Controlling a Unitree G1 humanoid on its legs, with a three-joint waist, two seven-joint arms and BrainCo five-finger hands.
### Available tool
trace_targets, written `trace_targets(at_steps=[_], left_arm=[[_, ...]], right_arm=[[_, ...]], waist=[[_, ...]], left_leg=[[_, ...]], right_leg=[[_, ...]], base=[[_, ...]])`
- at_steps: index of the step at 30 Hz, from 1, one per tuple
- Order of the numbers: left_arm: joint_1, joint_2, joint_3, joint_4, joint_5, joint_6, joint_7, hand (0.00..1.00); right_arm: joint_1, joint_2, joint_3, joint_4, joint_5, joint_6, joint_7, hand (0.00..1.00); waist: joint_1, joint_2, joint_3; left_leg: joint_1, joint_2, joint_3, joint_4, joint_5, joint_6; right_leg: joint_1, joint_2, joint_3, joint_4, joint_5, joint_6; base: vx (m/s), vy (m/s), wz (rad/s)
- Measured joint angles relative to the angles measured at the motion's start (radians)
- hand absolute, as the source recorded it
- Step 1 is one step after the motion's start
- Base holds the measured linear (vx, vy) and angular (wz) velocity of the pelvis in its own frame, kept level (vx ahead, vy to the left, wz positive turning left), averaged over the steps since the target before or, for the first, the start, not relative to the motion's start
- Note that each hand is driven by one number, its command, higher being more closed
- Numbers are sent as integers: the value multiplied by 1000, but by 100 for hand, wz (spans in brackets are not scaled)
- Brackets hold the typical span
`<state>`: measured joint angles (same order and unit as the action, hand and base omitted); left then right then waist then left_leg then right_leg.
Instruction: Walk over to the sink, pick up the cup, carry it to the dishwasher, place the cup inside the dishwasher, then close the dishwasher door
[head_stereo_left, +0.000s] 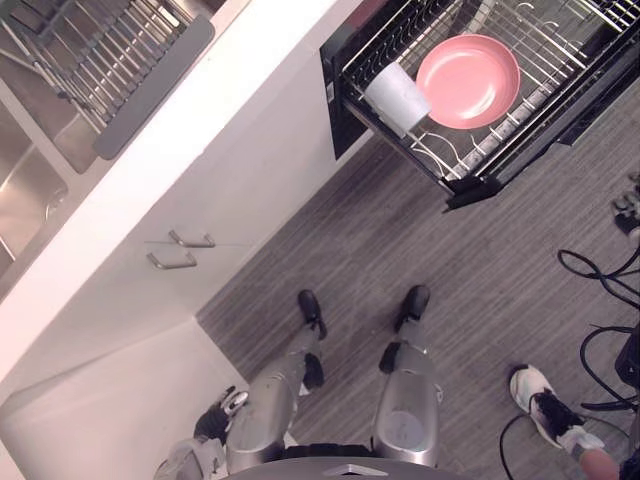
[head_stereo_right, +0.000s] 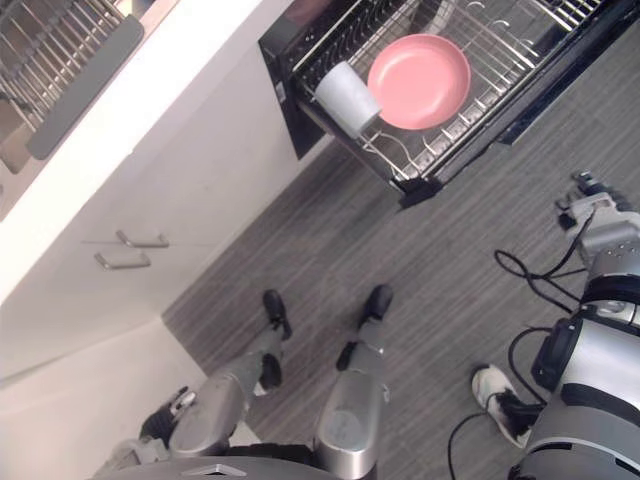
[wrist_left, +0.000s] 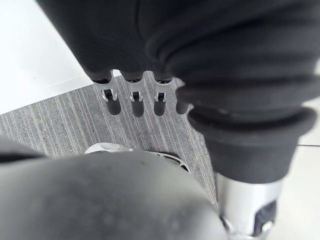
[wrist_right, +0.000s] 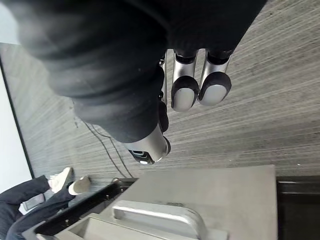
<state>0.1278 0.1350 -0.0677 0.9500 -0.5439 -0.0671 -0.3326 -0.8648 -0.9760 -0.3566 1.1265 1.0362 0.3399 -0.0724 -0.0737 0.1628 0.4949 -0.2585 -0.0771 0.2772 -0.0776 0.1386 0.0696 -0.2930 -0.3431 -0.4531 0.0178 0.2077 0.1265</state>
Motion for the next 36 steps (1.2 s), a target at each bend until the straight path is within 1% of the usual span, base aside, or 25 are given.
trace_targets(at_steps=[1,3,4,5,6,7,8,9,13,14,15,18,20,21,22,23,24,25,26,29,31,32,33,35,36], left_arm=[[-1,7,-14,-9,0,0,0,0],[-2,4,-18,-21,0,3,1,0],[-2,5,-22,-26,0,4,1,0],[-2,4,-32,-37,0,6,1,0],[-6,3,-49,-38,0,7,1,0],[-7,3,-52,-38,0,7,1,0],[-9,1,-56,-38,0,12,1,0],[-10,0,-56,-37,-1,14,1,0],[-11,-3,-58,-38,-3,17,-1,0],[-11,-9,-58,-37,-3,17,-1,0],[-11,-20,-58,-37,-3,16,-3,0],[-12,-34,-53,-37,-5,15,-11,0],[-8,-45,-56,-36,-4,9,-28,0],[-7,-47,-57,-36,-4,7,-32,0],[-5,-51,-60,-36,-3,3,-41,0],[0,-56,-61,-36,-2,1,-48,0],[3,-59,-61,-36,-2,-2,-51,0],[5,-60,-66,-35,0,-5,-54,0],[7,-60,-74,-34,2,-9,-56,0],[10,-60,-93,-33,11,-27,-67,0],[11,-61,-105,-33,38,-31,-68,0],[12,-61,-114,-33,45,-32,-69,0],[13,-61,-117,-33,49,-33,-69,0],[14,-60,-131,-35,57,-33,-74,0],[21,-60,-131,-36,57,-32,-82,0]], right_arm=[[-4,5,0,-1,2,8,13,100],[-6,24,3,-4,-2,10,49,100],[-7,30,7,-7,-2,10,54,100],[-15,31,34,-11,-8,10,71,100],[-42,33,50,-12,-27,10,87,100],[-48,33,58,-13,-30,9,89,100],[-66,36,84,-20,-56,10,92,100],[-72,30,84,-13,-85,3,80,100],[-87,30,165,-34,-153,9,85,100],[-99,36,194,-68,-178,11,94,100],[-125,33,205,-57,-223,12,71,100],[-153,27,234,-56,-293,12,64,100],[-190,29,267,-53,-362,12,29,100],[-208,31,279,-53,-375,11,29,100],[-241,27,305,-50,-418,11,0,100],[-268,23,320,-50,-449,9,-5,100],[-285,24,330,-50,-466,8,-15,100],[-311,25,353,-50,-497,3,-39,100],[-332,27,369,-50,-535,-9,-62,100],[-394,42,393,-50,-624,-50,-107,100],[-427,67,399,-50,-711,-97,-150,100],[-441,74,416,-50,-760,-119,-166,0],[-447,79,422,-50,-785,-131,-173,0],[-461,91,436,-49,-873,-168,-182,0],[-462,96,448,-48,-902,-167,-190,0]], waist=[[11,2,0],[26,8,-1],[31,11,-1],[42,22,0],[49,40,-2],[50,43,-4],[59,56,-13],[71,57,-13],[73,62,-17],[75,68,-21],[81,78,-28],[101,87,-34],[122,101,-44],[127,105,-47],[142,115,-54],[159,126,-61],[166,130,-64],[181,139,-71],[193,150,-79],[225,161,-88],[249,170,-96],[264,176,-100],[269,179,-103],[290,185,-108],[290,186,-108]], left_leg=[[-5,0,1,0,0,0],[-9,0,-2,0,2,-2],[-9,0,-3,0,2,-3],[-11,-2,-6,0,3,-3],[-18,-4,-16,0,7,-4],[-22,-5,-19,0,8,-6],[-37,-5,-31,0,15,-7],[-43,-5,-35,0,20,-13],[-47,-6,-68,-1,26,-21],[-57,-7,-82,-1,30,-26],[-70,-9,-98,-1,36,-36],[-82,-13,-134,-1,49,-53],[-87,-22,-185,-1,57,-65],[-89,-25,-199,-1,61,-69],[-96,-31,-226,-1,65,-76],[-104,-37,-257,-1,69,-81],[-109,-39,-266,-1,70,-82],[-115,-42,-288,-1,74,-87],[-120,-44,-308,-1,80,-90],[-126,-50,-334,0,94,-85],[-128,-54,-349,0,104,-71],[-129,-57,-358,0,108,-66],[-130,-58,-359,0,108,-66],[-130,-58,-361,0,109,-66],[-130,-58,-360,0,109,-66]], right_leg=[[-7,0,1,0,1,0],[-8,0,-2,2,1,0],[-9,-1,-3,2,1,0],[-9,-3,-5,5,0,0],[-10,-7,-16,7,0,0],[-12,-8,-20,7,0,1],[-21,-9,-31,12,-1,0],[-28,-12,-36,20,-3,-2],[-30,-25,-59,65,-33,-7],[-38,-33,-71,86,-44,-7],[-49,-41,-86,105,-54,-5],[-61,-58,-109,148,-74,-6],[-65,-79,-137,204,-106,-2],[-69,-87,-141,223,-116,-4],[-78,-101,-155,258,-137,-2],[-88,-115,-168,293,-158,-3],[-91,-124,-177,311,-169,-3],[-96,-136,-193,342,-188,-4],[-96,-149,-213,377,-213,-6],[-106,-180,-234,453,-265,-7],[-112,-201,-249,499,-301,-12],[-113,-212,-257,525,-322,-12],[-114,-216,-262,535,-330,-15],[-114,-226,-272,559,-354,-19],[-114,-227,-274,564,-362,-19]], base=[[46,-52,0],[50,-53,4],[63,-58,7],[59,-48,14],[55,-45,16],[34,-34,26],[27,-39,21],[24,-43,22],[9,-40,23],[-12,-43,35],[-21,-56,37],[-26,-57,30],[-22,-68,39],[-26,-79,43],[-23,-86,46],[-23,-86,48],[-14,-94,49],[-8,-100,54],[-4,-107,54],[3,-136,41],[22,-153,38],[23,-118,30],[28,-113,26],[36,-151,16],[32,-140,9]])
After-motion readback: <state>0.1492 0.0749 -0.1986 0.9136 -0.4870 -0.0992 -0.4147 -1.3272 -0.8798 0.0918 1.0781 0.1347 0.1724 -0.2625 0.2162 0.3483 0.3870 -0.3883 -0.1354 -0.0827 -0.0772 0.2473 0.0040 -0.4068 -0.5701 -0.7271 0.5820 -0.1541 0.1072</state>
